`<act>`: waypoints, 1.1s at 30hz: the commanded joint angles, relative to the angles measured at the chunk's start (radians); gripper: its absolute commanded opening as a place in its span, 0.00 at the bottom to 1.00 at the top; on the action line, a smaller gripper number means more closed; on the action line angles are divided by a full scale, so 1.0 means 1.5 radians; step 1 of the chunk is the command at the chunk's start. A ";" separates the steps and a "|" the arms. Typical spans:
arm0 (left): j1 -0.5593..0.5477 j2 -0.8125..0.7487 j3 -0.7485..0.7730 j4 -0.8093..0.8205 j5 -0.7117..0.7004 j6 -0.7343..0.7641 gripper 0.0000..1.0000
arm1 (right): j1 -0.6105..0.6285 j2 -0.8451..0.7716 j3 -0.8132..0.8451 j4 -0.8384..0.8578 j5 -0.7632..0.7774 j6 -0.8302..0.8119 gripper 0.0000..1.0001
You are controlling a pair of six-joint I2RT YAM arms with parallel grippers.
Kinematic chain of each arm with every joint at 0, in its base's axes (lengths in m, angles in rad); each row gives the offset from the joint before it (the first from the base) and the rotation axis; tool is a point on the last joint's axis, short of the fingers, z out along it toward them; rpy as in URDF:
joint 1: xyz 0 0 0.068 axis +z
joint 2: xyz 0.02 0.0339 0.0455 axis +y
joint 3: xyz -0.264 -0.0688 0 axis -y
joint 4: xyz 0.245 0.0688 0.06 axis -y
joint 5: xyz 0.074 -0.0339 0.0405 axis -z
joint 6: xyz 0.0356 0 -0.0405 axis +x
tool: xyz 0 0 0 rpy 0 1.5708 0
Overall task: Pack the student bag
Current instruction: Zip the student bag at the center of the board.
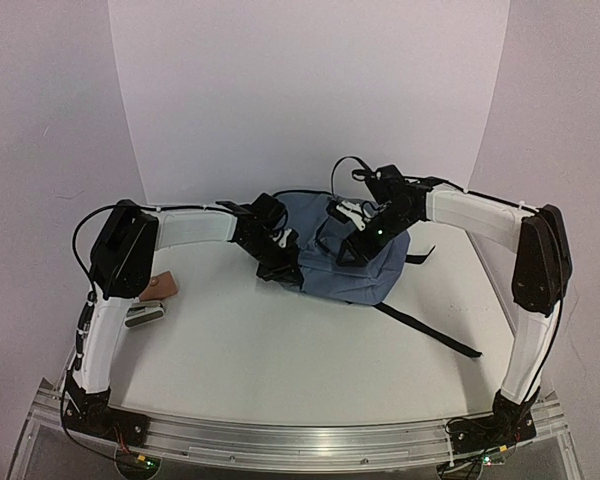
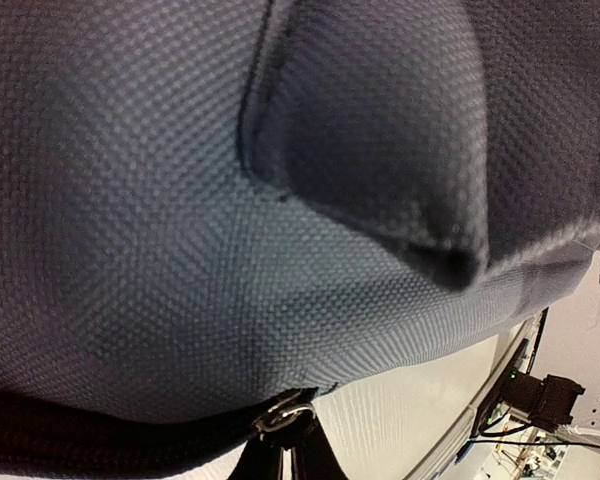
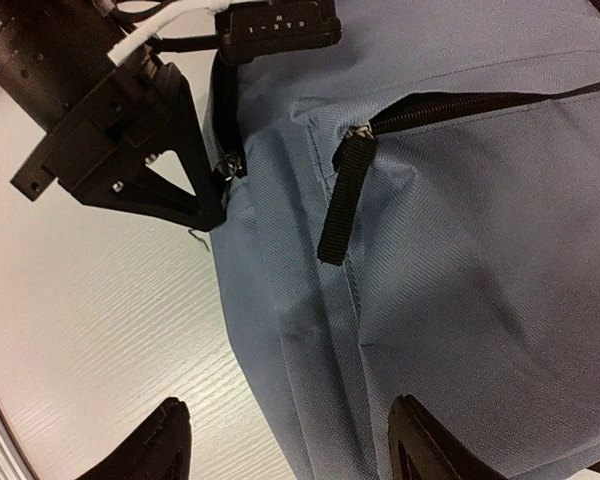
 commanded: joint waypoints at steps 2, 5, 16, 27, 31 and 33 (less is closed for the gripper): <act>0.003 -0.053 -0.025 0.021 -0.003 0.009 0.00 | 0.001 -0.015 -0.012 0.016 0.023 -0.007 0.66; 0.002 -0.052 -0.029 0.015 -0.009 0.006 0.00 | 0.001 -0.014 -0.015 0.017 0.035 -0.009 0.66; 0.059 -0.181 -0.158 -0.050 -0.110 -0.024 0.00 | -0.055 -0.011 -0.087 0.027 0.100 -0.059 0.64; 0.053 -0.144 -0.087 -0.068 0.003 0.028 0.00 | -0.120 -0.069 -0.109 0.036 0.034 -0.133 0.61; 0.035 -0.123 -0.053 -0.052 0.040 0.017 0.00 | -0.070 -0.135 -0.163 0.104 0.006 -0.160 0.61; 0.036 -0.130 -0.054 -0.035 0.049 0.009 0.00 | -0.032 -0.155 -0.187 0.143 0.019 -0.172 0.62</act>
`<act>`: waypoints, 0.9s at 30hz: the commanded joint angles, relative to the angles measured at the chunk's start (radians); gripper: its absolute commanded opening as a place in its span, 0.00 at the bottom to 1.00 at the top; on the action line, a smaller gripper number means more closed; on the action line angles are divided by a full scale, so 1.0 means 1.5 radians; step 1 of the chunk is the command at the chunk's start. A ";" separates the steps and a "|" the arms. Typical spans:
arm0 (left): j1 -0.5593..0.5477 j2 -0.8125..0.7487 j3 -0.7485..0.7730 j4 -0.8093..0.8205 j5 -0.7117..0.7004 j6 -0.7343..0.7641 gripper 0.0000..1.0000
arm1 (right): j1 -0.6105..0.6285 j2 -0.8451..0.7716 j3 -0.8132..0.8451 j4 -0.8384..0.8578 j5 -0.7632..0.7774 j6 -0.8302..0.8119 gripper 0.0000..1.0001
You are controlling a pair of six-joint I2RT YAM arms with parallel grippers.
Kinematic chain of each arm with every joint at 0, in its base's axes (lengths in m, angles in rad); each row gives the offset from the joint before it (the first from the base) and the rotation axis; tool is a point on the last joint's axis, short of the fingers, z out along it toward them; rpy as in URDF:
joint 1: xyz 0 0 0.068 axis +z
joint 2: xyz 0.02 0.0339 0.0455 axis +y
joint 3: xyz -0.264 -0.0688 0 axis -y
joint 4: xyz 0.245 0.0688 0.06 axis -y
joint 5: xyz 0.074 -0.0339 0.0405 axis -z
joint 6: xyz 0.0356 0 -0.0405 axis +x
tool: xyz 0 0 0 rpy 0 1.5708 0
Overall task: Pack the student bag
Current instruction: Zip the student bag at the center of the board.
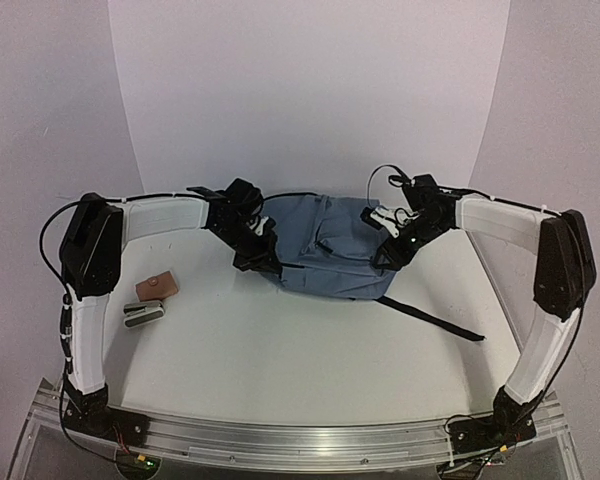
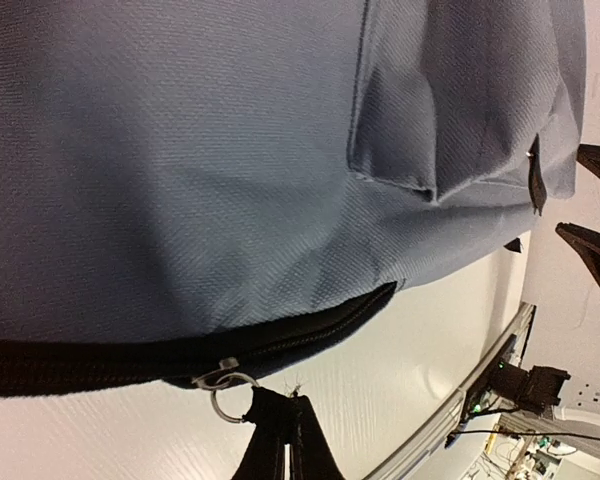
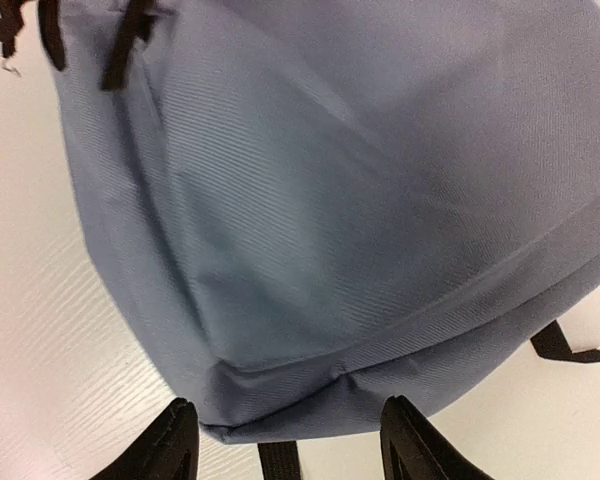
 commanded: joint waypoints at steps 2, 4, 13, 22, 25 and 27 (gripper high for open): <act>-0.009 -0.009 0.038 0.017 0.054 -0.002 0.00 | 0.104 -0.075 -0.052 0.114 0.006 -0.047 0.62; -0.009 -0.012 0.042 0.008 0.059 -0.001 0.00 | 0.133 -0.053 -0.044 0.138 0.028 -0.044 0.62; -0.009 -0.064 -0.005 0.025 0.086 -0.005 0.00 | 0.182 0.070 0.041 0.184 0.058 -0.050 0.61; -0.008 -0.085 -0.026 0.037 0.093 -0.007 0.00 | 0.185 0.086 -0.002 0.235 0.126 -0.082 0.37; -0.001 -0.090 -0.032 0.022 0.073 -0.002 0.00 | 0.185 0.070 -0.023 0.238 0.153 -0.090 0.10; 0.010 -0.092 -0.037 0.013 0.061 -0.002 0.00 | 0.181 0.052 -0.043 0.237 0.165 -0.091 0.00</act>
